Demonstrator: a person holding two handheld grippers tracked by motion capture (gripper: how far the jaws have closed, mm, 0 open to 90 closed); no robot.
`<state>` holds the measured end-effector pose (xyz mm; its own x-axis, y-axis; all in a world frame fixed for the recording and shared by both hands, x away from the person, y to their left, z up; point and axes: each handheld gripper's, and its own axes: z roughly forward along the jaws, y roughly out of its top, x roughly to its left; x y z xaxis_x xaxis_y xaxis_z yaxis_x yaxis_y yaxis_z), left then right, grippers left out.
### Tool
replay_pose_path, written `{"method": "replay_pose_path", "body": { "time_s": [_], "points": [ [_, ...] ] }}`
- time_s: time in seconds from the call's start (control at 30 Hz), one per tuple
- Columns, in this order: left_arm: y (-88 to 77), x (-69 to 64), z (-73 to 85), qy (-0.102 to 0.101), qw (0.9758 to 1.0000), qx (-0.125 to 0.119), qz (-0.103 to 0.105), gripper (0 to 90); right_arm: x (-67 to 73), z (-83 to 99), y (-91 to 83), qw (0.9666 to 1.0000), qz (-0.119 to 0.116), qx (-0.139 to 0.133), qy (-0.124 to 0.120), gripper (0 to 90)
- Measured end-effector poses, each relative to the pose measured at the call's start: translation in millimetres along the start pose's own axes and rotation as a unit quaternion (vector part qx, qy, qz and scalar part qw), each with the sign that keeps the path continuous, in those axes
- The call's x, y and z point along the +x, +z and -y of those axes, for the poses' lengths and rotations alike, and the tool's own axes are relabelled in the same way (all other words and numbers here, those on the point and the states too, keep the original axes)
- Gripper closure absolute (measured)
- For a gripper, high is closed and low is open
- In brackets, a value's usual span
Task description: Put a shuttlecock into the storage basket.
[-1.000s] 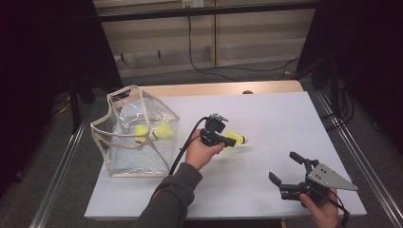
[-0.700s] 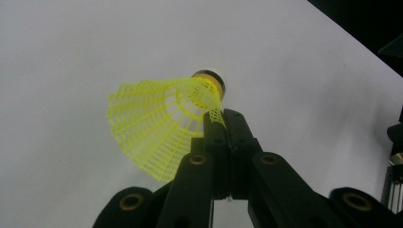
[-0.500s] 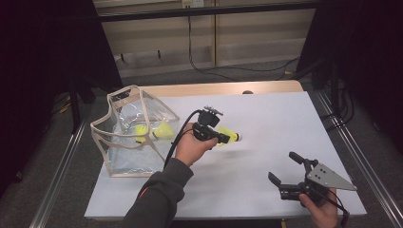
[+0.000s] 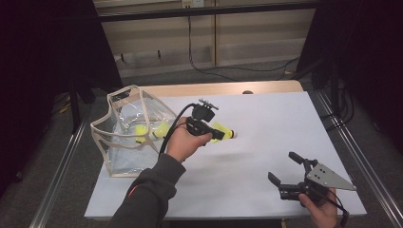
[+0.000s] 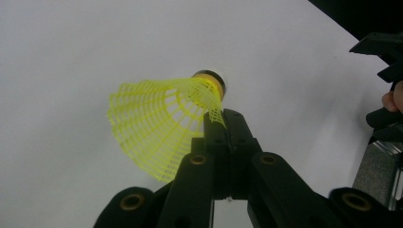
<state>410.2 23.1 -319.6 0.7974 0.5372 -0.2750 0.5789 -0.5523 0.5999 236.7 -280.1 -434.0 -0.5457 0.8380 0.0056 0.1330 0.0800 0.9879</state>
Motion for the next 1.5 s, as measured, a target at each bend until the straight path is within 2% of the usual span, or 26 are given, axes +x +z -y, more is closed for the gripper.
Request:
{"method": "replay_pose_path", "body": {
  "time_s": [0.5, 0.77, 0.97, 1.5],
  "points": [
    [-24.2, 0.7, -3.5, 0.003, 0.9999, 0.008, -0.005, 89.8, 0.4, -0.2, -0.3, 1.0, 0.0, -0.001, 0.002, 2.6],
    [-35.4, 3.5, -5.2, 0.0, 0.9998, 0.015, -0.009, 89.9, 0.2, -0.5, -0.4, 1.0, 0.0, -0.002, -0.001, 2.6],
    [-44.7, 5.4, -6.8, -0.011, 0.9998, 0.01, -0.013, 89.9, 0.4, -0.3, -0.4, 1.0, -0.001, -0.001, 0.003, 2.6],
    [-73.3, 8.5, -11.1, -0.017, 0.9996, 0.013, -0.018, 90.0, 0.7, -0.6, -0.3, 1.0, 0.001, -0.001, 0.001, 2.6]
  ]
}}
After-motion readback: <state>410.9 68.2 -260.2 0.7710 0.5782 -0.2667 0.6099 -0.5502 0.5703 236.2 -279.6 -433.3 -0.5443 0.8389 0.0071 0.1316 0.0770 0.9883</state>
